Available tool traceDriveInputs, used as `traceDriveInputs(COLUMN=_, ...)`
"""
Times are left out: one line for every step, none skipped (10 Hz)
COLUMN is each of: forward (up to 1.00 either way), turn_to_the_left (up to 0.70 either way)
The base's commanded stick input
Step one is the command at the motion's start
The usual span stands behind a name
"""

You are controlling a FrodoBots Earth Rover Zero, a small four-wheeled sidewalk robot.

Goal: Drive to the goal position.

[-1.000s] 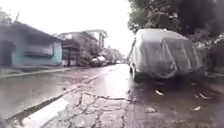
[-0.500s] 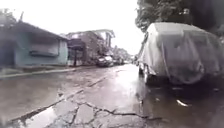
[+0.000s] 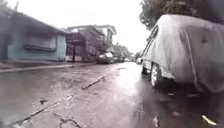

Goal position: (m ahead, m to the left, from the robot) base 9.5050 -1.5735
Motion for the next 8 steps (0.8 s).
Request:
traceDriveInputs(forward=1.00, turn_to_the_left=-0.26)
traceDriveInputs(forward=1.00, turn_to_the_left=-0.07)
traceDriveInputs(forward=1.00, turn_to_the_left=-0.23)
traceDriveInputs(forward=1.00, turn_to_the_left=0.00)
traceDriveInputs(forward=1.00, turn_to_the_left=0.00)
traceDriveInputs(forward=1.00, turn_to_the_left=0.00)
traceDriveInputs(forward=1.00, turn_to_the_left=0.00)
traceDriveInputs(forward=1.00, turn_to_the_left=0.00)
